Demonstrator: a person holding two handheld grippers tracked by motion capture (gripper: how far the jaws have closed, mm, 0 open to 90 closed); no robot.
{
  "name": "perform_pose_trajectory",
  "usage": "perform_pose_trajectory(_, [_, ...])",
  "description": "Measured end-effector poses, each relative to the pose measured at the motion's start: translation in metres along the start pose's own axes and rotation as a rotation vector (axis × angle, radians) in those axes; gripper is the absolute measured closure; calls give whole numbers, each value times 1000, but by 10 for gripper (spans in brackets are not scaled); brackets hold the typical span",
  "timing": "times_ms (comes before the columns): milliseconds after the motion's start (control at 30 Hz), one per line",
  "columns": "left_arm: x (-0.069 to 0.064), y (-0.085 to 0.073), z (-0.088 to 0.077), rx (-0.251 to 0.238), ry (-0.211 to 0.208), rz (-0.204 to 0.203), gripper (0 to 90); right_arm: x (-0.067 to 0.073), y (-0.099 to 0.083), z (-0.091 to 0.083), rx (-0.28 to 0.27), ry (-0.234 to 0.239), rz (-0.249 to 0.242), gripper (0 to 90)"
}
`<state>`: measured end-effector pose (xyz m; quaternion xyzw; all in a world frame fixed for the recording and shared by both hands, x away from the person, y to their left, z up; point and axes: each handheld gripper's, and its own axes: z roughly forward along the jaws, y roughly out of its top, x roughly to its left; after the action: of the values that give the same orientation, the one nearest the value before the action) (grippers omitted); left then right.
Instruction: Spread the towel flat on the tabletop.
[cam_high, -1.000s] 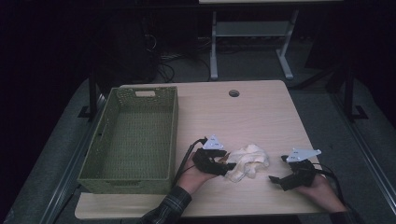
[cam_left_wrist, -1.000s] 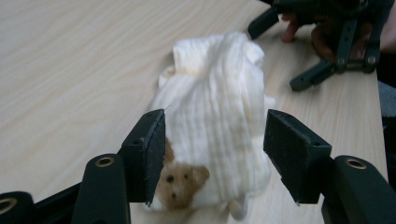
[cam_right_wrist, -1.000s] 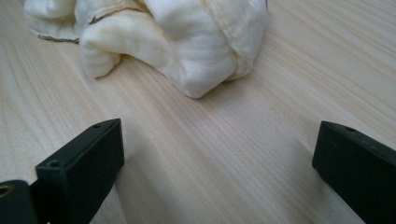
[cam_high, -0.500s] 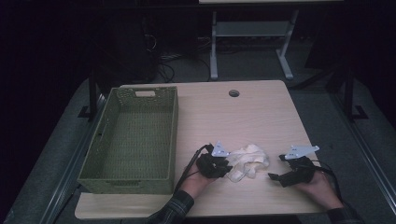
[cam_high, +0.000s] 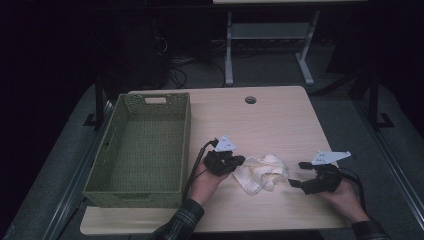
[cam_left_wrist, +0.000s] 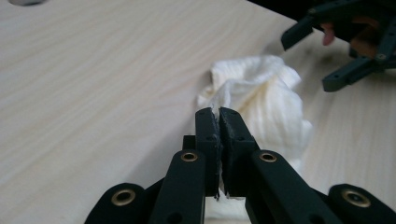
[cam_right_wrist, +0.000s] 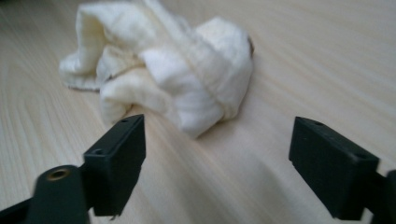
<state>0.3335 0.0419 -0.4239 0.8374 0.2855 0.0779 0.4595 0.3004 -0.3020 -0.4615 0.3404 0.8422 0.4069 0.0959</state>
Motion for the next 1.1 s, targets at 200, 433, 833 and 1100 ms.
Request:
perform_pose_trajectory(200, [6,1,1,-15,29,-21,863,-9,10,-6,-47,32,-6,466])
perform_pose_trajectory(433, [7,1,-1,-24,36,-27,863,-22,18,11,-24,93,6,614])
perform_pose_trajectory(833, [7,3,-3,-37,32,-29,864,-30,26,11,-70,131,11,899])
perform_pose_trajectory(1100, [6,2,-2,-32,32,-29,864,-32,23,19,-42,190,53,724])
